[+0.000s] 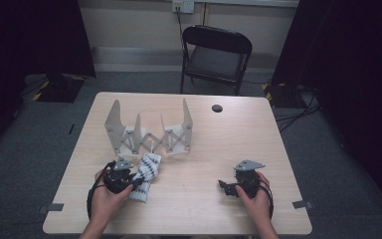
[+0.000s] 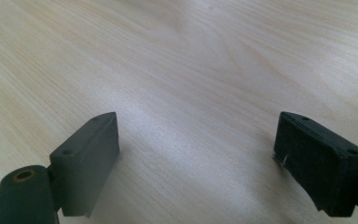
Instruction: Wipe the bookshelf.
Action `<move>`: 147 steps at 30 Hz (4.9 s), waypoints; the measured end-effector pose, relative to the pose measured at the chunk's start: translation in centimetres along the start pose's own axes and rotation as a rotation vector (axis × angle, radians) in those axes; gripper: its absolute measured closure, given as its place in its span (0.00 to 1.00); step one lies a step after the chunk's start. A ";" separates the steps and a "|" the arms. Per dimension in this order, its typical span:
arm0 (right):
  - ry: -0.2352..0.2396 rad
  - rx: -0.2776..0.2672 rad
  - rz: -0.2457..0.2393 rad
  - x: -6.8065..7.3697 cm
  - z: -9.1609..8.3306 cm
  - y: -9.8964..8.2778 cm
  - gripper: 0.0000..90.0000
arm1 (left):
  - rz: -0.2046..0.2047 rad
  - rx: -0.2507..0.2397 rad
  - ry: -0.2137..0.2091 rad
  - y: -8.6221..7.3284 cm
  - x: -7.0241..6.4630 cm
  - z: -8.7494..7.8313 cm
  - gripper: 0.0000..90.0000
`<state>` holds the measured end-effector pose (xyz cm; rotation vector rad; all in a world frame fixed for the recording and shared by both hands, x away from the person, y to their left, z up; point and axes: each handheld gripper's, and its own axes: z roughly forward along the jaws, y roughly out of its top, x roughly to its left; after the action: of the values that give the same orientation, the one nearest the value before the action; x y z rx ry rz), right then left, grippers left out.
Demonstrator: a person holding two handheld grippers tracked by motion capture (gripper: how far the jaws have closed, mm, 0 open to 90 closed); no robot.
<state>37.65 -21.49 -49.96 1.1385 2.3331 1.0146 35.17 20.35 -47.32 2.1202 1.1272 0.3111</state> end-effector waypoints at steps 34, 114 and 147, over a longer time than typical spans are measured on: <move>0.001 0.001 0.000 0.0 0.0 0.0 0.15 | 0.019 -0.131 0.094 4.2 1.2 -6.6 0.81; 0.004 0.001 -0.003 -0.1 0.2 0.2 0.15 | -0.082 -0.037 0.173 0.1 4.0 -3.3 0.82; 0.004 0.000 -0.003 -0.1 0.3 0.2 0.15 | -0.067 -0.194 0.227 2.8 4.8 -9.4 0.82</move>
<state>37.96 -21.33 -49.96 1.1332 2.3377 1.0161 35.06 27.62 -39.11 1.9072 1.2400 0.6165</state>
